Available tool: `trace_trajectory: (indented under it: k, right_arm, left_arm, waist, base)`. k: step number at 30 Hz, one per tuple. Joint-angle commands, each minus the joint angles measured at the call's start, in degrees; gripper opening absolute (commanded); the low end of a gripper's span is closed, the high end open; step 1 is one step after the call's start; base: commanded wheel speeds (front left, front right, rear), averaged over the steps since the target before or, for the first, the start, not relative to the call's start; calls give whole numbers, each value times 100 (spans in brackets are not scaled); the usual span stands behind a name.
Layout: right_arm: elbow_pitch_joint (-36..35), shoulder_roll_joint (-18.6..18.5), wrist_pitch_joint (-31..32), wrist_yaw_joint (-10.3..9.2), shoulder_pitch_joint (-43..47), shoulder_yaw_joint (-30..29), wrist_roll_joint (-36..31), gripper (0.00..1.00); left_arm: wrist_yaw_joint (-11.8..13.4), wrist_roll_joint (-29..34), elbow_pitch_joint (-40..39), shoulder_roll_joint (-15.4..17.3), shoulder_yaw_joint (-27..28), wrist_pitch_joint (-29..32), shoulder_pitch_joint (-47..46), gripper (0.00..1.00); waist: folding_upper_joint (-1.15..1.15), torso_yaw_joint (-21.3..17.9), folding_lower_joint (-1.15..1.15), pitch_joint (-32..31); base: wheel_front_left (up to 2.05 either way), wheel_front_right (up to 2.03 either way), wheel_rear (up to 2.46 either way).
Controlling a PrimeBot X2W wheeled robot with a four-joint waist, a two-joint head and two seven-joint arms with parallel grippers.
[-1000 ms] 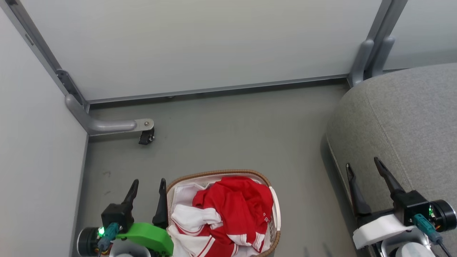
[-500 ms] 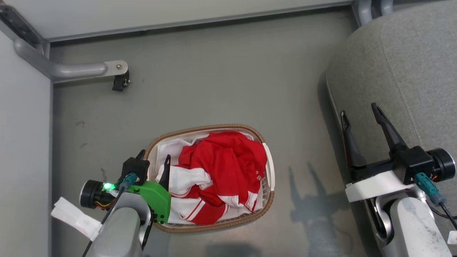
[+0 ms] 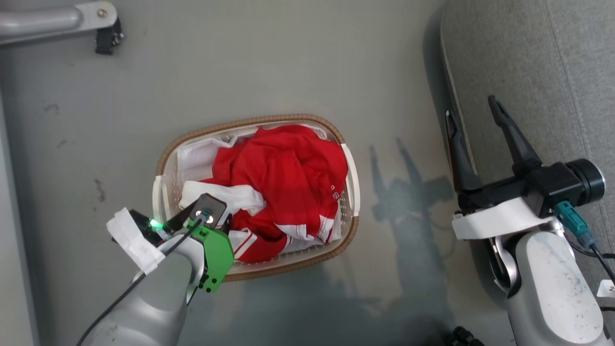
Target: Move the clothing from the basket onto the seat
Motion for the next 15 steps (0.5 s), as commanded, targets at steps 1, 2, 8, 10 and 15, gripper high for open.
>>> trace_trajectory:
  k: [1,2,8,10,15]
  right_arm:
    - [-29,-19,-30,-4,-132,28,48,100]
    - [-31,-20,-30,-4,-168,48,71,100]
    - [-42,-20,-30,-4,-384,129,179,100]
    - [-42,-20,-30,-4,-433,141,219,100]
    - [-63,-18,-30,-4,-513,205,295,100]
  left_arm:
    - [-10,5,61,75,-78,27,-193,100]
    - [-11,-26,111,80,-144,63,-243,100]
    - [-2,-111,306,236,-567,339,-534,100]
    - [-2,-144,338,311,-674,411,-612,100]
    - [-2,-173,394,512,-870,441,-812,100]
  waist:
    - [0,-232,-1,453]
    - [0,-259,-1,516]
    - [0,-420,-1,850]
    - [0,-471,-1,939]
    - [0,-571,-1,1128]
  base:
    - [0,0,0]
    - [0,0,0]
    - [0,0,0]
    - [0,0,0]
    - [0,0,0]
